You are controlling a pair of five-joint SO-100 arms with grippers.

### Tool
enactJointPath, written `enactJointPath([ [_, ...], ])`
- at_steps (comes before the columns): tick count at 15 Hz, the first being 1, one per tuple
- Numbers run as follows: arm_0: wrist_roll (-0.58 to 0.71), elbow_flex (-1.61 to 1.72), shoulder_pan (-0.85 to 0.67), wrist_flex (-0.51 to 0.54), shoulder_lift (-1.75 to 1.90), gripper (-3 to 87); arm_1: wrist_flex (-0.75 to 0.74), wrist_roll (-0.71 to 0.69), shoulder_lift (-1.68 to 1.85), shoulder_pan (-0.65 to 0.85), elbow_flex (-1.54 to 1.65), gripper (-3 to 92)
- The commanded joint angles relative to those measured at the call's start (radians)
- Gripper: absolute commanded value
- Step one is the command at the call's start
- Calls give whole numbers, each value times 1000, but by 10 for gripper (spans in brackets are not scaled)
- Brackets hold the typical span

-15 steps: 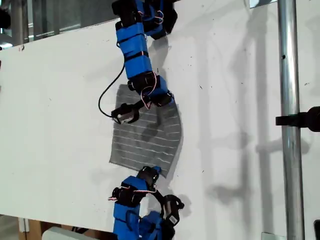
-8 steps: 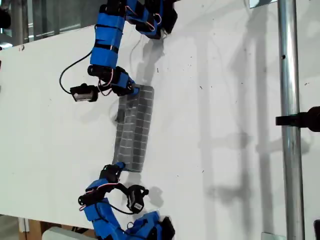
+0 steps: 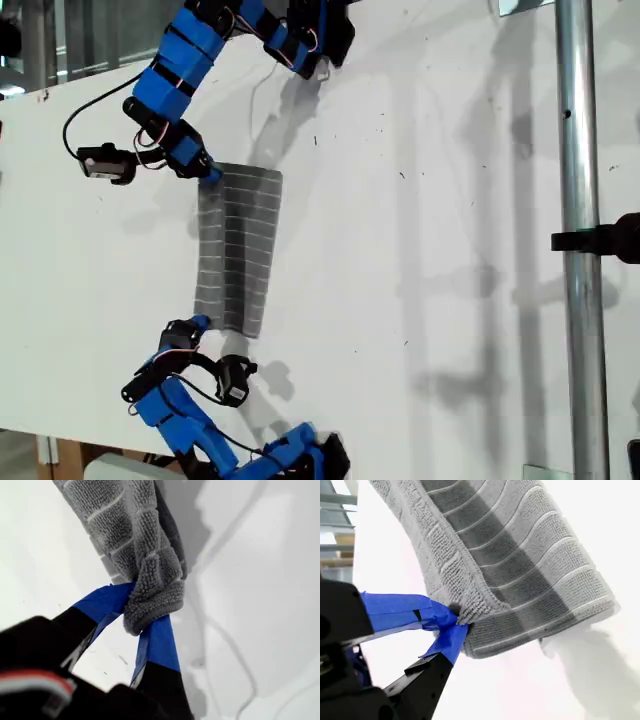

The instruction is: Grasp corners of a towel and fold twice.

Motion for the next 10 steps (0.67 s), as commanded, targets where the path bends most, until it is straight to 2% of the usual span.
enactJointPath([
  [1, -40, 100, 26, -37, 26, -29, -43, 43, 34, -72, 66, -2],
  [3, -92, 224, 46, -107, 14, -28, -115, 112, -43, -121, 175, -2],
  [6, -150, 275, 44, -115, -37, -16, -179, 169, -215, -176, 179, -2],
  [8, -173, 255, 12, -84, -80, 81, -183, 169, -301, -153, 146, 0],
  [10, -209, 258, -5, -9, -67, 227, -80, 213, -333, -178, 87, 127],
])
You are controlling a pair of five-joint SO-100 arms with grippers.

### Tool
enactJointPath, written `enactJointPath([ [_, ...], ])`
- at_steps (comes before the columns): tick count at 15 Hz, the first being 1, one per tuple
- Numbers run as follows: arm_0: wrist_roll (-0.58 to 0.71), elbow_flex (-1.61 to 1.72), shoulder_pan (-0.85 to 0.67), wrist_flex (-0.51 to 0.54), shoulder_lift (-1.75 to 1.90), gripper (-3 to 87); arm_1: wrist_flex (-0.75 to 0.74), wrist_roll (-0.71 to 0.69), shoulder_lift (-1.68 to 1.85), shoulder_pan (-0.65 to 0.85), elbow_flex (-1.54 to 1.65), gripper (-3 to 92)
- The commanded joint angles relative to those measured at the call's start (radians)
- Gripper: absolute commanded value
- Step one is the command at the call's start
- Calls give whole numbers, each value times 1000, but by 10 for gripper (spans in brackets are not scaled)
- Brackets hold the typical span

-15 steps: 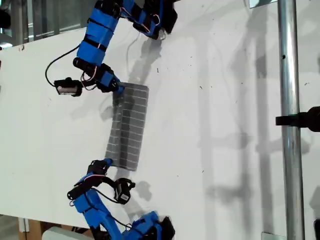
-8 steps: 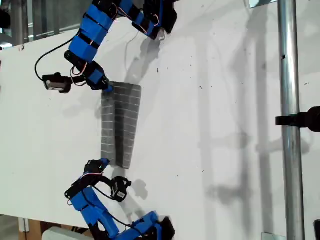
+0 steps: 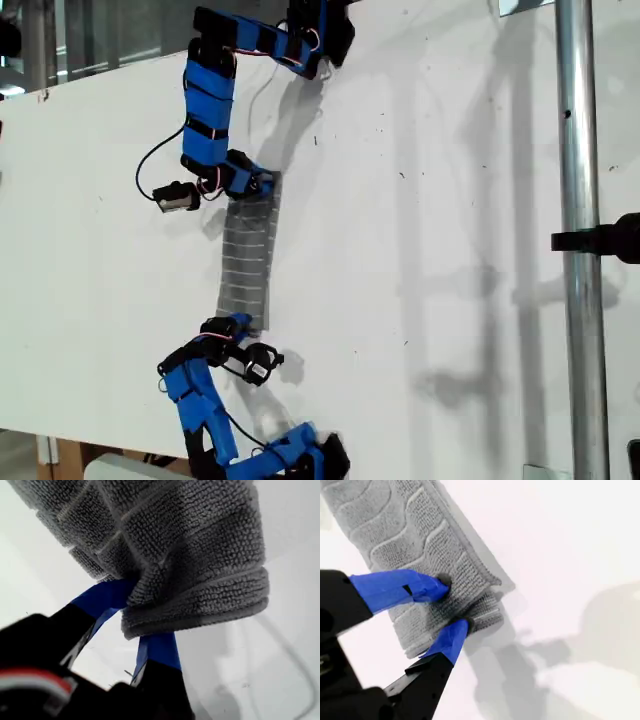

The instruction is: Grasp corners of a towel and fold twice.

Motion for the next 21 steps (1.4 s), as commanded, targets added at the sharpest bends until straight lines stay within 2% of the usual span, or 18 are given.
enactJointPath([
  [1, -8, -5, -12, 66, 118, 283, 112, 55, 69, -38, -66, 182],
  [4, -71, 61, 48, 155, 479, 278, 276, 109, 385, -55, -31, 363],
  [5, -95, 104, 49, 179, 595, 278, 304, 127, 485, -43, 20, 360],
  [8, -127, 364, 106, 92, 973, 278, 278, 233, 755, 29, 325, 397],
  [10, -167, 480, 207, 34, 1095, 269, 164, 342, 761, 52, 518, 431],
  [13, -225, 637, 356, -49, 1220, 273, -92, 417, 606, 114, 614, 453],
  [16, -272, 710, 449, -44, 1339, 263, -327, 431, 462, 141, 597, 448],
  [18, -302, 747, 486, -38, 1414, 253, -377, 426, 388, 158, 532, 425],
  [21, -321, 778, 529, -40, 1460, 244, -459, 453, 224, 100, 370, 336],
])
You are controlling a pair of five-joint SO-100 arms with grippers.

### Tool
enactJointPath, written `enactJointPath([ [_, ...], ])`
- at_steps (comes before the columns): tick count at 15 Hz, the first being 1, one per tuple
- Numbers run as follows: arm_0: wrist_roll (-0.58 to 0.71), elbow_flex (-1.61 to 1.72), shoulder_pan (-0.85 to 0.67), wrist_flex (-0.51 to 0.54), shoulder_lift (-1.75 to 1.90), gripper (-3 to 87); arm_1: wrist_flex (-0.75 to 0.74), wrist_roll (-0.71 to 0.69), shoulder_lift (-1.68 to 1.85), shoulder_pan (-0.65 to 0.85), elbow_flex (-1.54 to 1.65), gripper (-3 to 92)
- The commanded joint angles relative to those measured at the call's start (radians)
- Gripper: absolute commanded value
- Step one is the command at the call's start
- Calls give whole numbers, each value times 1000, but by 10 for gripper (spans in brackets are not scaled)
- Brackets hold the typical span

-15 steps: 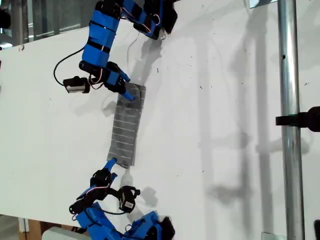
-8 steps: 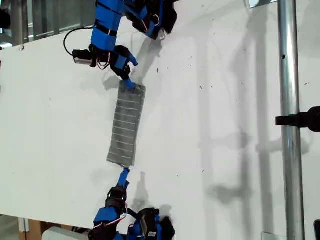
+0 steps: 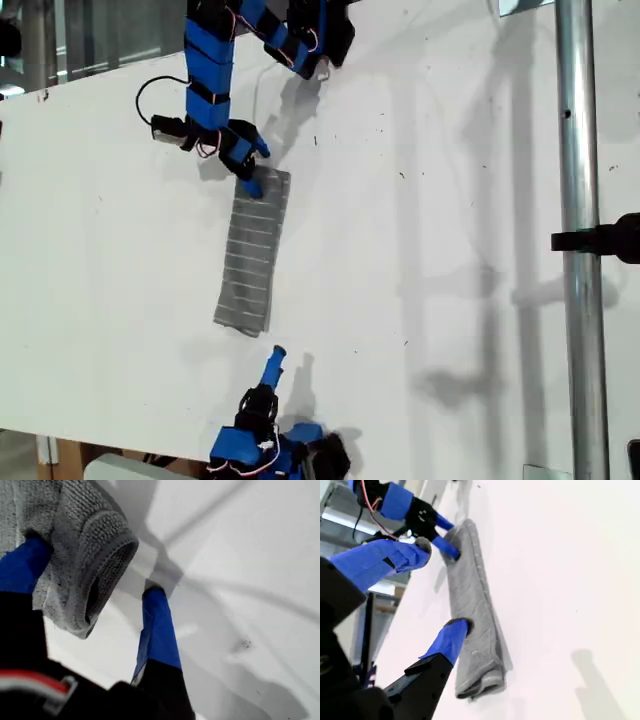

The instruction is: Grasp corners of a towel and fold twice.

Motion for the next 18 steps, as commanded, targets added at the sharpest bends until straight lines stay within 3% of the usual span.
enactJointPath([
  [1, -11, 32, 32, -26, 84, 240, -107, 18, -98, -60, -183, 297],
  [2, -12, 77, 35, -26, 167, 236, -141, 18, -137, -84, -227, 234],
  [3, -20, 132, 37, -21, 267, 223, -144, 28, -169, -100, -273, 85],
  [5, -58, 314, 43, -21, 514, 200, -67, 12, -193, -120, -353, -2],
  [6, -87, 413, 54, -21, 626, 195, -5, -3, -150, -129, -351, -2],
  [8, -103, 488, 67, -6, 718, 191, 262, -15, 2, -137, -330, -2],
  [10, -89, 495, 64, -12, 719, 185, 653, -8, 186, -147, -296, -2],
  [12, -94, 514, 78, -25, 719, 180, 1014, 87, 285, -178, -264, -2],
  [13, -95, 518, 86, -28, 719, 177, 1072, 123, 351, -209, -262, -2],
  [14, -95, 522, 91, -29, 719, 175, 996, 123, 456, -256, -304, -2],
  [16, -94, 534, 100, -40, 719, 173, 591, 23, 555, -279, -328, -2],
  [18, -92, 541, 103, -46, 719, 173, 327, -31, 420, -264, -388, -2],
])
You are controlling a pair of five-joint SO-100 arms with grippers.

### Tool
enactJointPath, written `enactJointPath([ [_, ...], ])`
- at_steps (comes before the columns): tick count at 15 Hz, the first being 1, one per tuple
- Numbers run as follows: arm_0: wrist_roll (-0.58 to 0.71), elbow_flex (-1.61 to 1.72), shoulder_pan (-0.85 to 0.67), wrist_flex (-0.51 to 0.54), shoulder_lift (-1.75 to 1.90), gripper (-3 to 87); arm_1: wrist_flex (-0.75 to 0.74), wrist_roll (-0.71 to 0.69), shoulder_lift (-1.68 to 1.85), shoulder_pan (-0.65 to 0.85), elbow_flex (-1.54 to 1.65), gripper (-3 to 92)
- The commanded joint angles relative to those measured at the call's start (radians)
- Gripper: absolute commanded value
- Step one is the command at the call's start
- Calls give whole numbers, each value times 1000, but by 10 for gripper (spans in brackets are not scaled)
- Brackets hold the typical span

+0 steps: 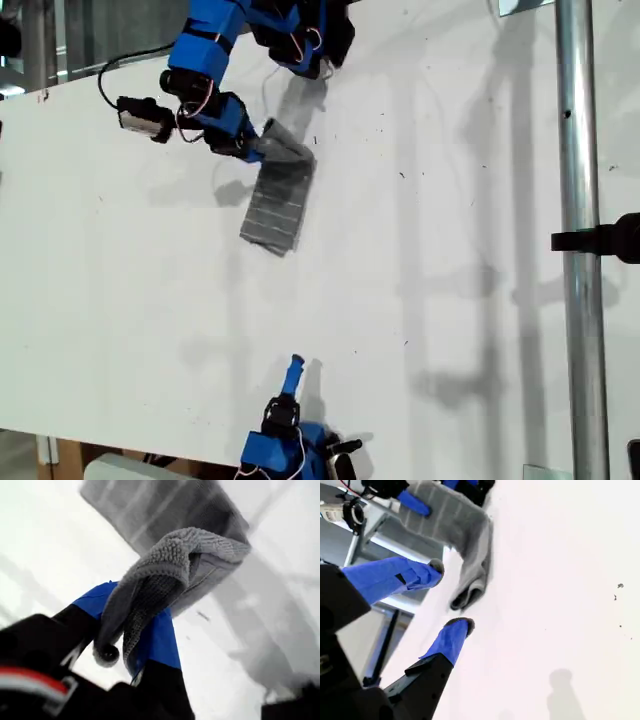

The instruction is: Grasp corners of a towel and fold twice.

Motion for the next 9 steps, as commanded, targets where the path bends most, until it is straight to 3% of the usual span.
enactJointPath([
  [1, -5, -6, 15, -28, 8, 172, -304, -51, -126, 15, -81, -2],
  [5, -28, 14, 37, -35, 8, 171, -538, -60, -403, 63, -121, 13],
  [6, -29, 15, 38, -35, 8, 171, -571, -51, -462, 74, -123, 204],
  [7, -29, 15, 40, -34, 8, 170, -531, -6, -511, 86, -161, 309],
  [8, -29, 15, 43, -34, 8, 170, -480, 11, -532, 97, -209, 339],
  [9, -31, 15, 43, -34, 8, 170, -408, -2, -529, 103, -272, 265],
])
